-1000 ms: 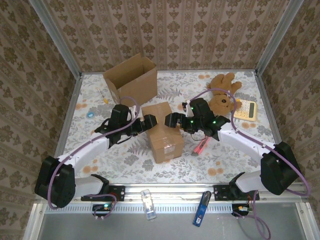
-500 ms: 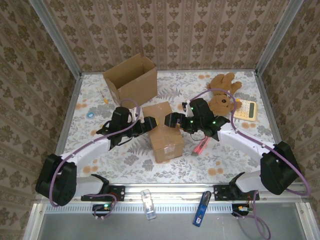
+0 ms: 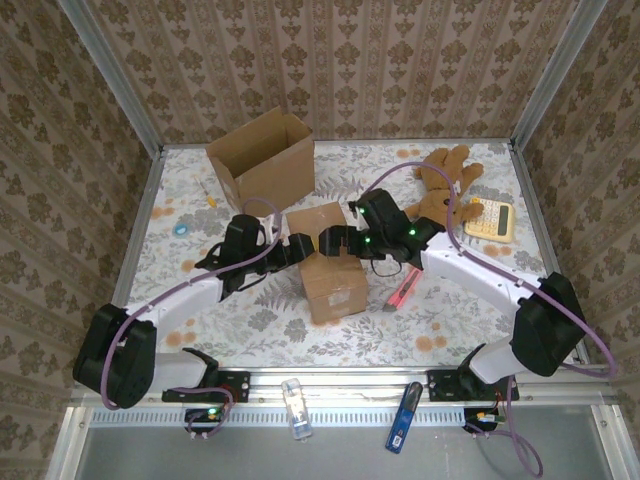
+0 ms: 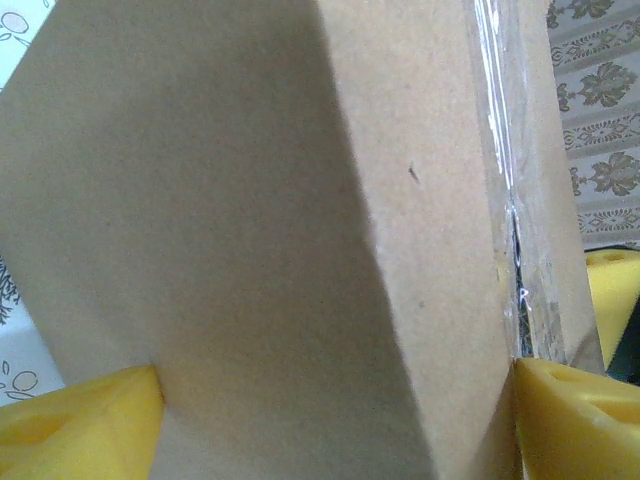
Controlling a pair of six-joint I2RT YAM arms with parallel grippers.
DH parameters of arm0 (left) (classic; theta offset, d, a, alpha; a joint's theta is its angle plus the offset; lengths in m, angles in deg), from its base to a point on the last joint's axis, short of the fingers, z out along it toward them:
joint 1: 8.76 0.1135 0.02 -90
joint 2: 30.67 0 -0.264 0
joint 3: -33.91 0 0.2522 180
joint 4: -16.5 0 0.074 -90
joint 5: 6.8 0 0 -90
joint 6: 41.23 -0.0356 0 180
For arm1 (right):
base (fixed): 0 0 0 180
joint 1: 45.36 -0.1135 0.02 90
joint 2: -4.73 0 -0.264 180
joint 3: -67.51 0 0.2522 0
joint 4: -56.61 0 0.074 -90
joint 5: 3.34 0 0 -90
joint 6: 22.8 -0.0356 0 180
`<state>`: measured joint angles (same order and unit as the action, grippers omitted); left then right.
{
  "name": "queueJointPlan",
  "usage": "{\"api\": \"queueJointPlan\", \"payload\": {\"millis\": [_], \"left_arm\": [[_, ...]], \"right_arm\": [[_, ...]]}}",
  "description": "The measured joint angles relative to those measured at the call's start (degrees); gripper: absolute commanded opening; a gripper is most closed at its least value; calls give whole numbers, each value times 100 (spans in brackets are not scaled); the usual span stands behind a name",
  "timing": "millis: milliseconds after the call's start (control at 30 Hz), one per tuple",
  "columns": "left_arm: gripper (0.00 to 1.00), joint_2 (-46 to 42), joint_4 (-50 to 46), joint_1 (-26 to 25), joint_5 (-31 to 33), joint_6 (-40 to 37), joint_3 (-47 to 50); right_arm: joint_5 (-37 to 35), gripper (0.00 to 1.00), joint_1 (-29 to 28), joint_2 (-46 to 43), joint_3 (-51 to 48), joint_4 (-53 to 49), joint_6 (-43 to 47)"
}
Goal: Unpack the express box
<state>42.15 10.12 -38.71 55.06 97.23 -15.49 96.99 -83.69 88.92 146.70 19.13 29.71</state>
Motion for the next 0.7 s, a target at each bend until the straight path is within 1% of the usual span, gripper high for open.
{"api": "queueJointPlan", "payload": {"millis": [267, 600, 700], "left_arm": [[87, 0, 2, -2, 9, -2, 7], [87, 0, 44, 0, 26, -2, 39], [88, 13, 61, 2, 33, -2, 42]], "right_arm": [[-614, 100, -264, 455, 479, -649, 284], [-1410, 100, -507, 680, 1023, -1307, 501], [-1622, 99, -573, 752, 1147, -1445, 560]]}}
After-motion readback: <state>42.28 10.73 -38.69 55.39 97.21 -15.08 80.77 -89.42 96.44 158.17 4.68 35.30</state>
